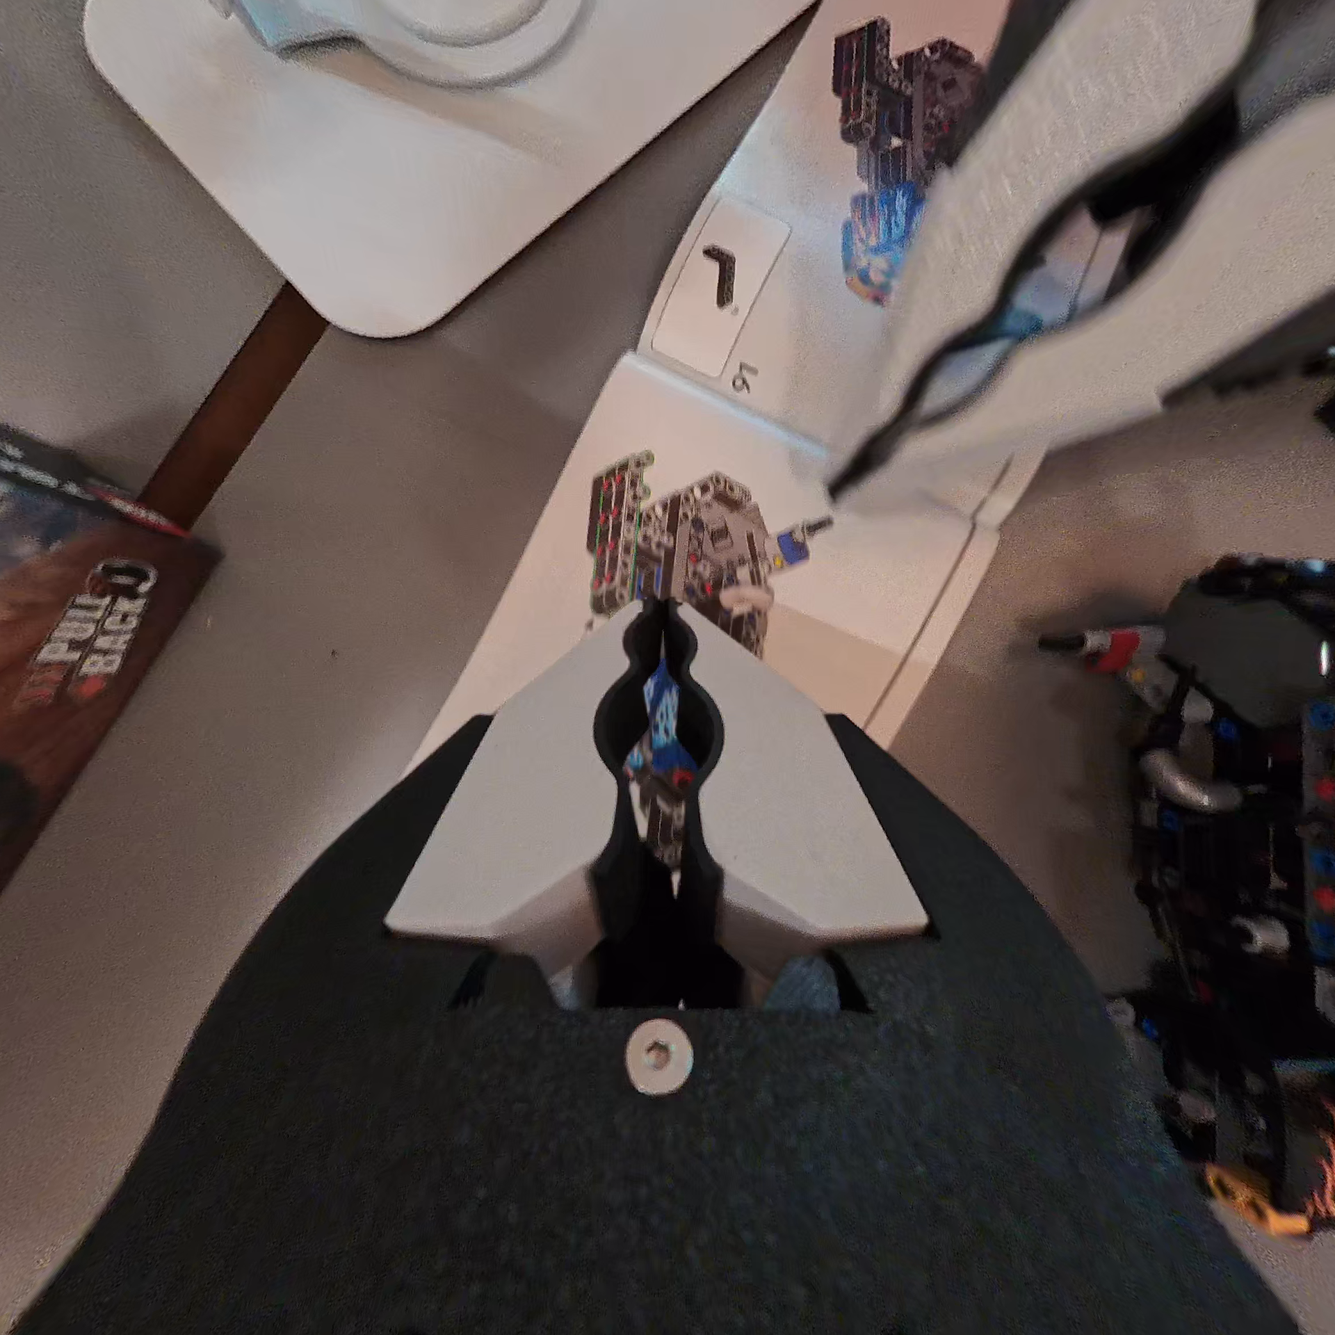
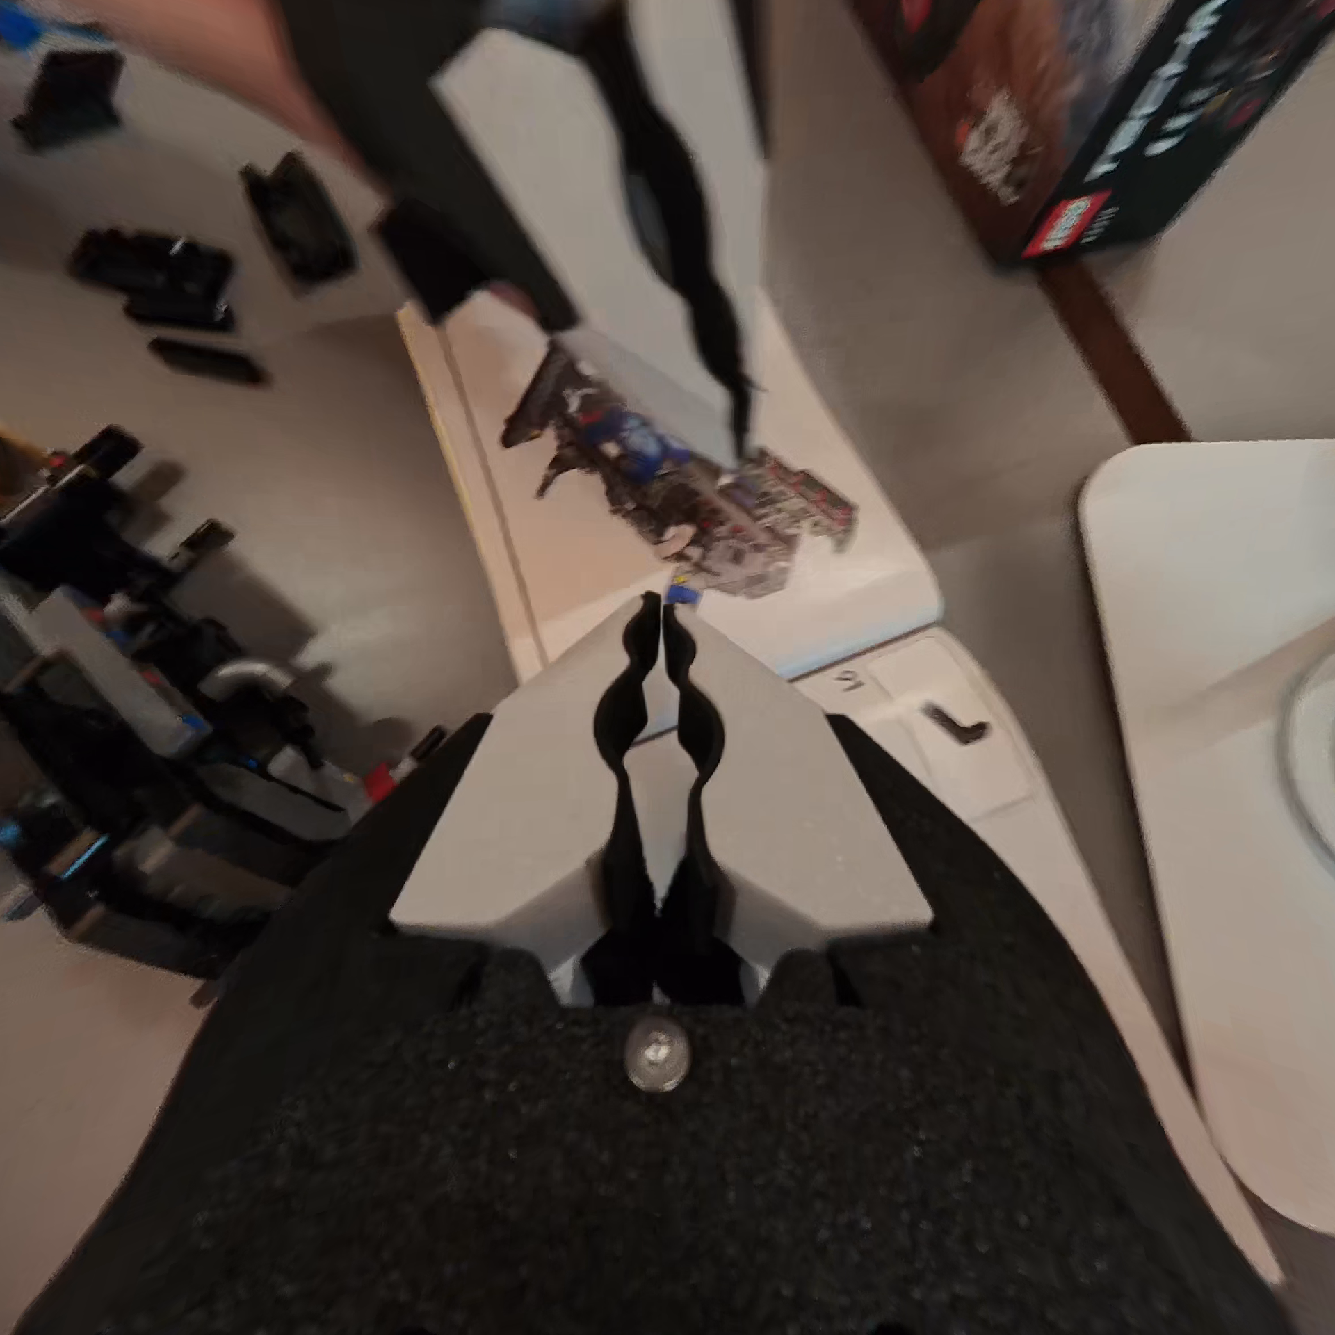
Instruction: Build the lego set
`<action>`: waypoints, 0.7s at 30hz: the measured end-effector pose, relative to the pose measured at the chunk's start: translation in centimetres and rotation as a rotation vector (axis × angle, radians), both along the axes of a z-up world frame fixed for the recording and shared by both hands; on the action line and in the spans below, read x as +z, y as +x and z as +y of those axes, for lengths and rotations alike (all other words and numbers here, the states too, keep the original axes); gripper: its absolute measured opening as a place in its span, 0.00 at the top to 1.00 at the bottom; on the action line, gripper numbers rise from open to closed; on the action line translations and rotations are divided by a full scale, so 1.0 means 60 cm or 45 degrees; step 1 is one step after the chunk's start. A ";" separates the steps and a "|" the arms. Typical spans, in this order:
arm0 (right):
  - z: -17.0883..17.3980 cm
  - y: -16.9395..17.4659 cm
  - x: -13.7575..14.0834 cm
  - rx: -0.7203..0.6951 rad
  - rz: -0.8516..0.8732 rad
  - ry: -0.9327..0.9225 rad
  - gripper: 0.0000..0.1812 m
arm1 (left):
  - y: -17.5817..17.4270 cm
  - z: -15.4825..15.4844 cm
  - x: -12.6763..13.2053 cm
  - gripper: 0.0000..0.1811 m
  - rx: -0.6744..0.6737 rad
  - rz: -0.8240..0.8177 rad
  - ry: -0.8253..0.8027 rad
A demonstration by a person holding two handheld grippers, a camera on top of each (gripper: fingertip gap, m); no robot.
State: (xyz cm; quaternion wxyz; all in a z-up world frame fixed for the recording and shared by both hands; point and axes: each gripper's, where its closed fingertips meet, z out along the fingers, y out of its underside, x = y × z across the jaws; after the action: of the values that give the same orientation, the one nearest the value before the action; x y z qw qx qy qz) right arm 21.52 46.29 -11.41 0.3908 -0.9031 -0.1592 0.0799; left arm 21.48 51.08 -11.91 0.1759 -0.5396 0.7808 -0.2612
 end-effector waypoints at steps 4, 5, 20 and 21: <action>0.025 0.069 -0.010 -0.172 -0.141 0.007 1.00 | -0.078 0.020 -0.029 1.00 0.011 0.065 0.114; 0.028 0.076 -0.020 -0.181 -0.153 -0.014 1.00 | -0.093 0.019 -0.039 1.00 0.013 0.089 0.103; 0.031 0.076 -0.025 -0.192 -0.215 -0.012 1.00 | -0.121 0.033 -0.029 1.00 0.109 -0.009 0.010; 0.026 0.075 -0.002 -0.231 -0.212 0.016 1.00 | -0.134 0.036 -0.013 1.00 0.131 -0.054 -0.001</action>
State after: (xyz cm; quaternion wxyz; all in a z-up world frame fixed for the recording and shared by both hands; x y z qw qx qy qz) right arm 26.00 47.82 -11.55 0.3875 -0.9148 -0.1092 -0.0321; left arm 13.41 53.23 -12.70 0.2056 -0.5734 0.7480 -0.2635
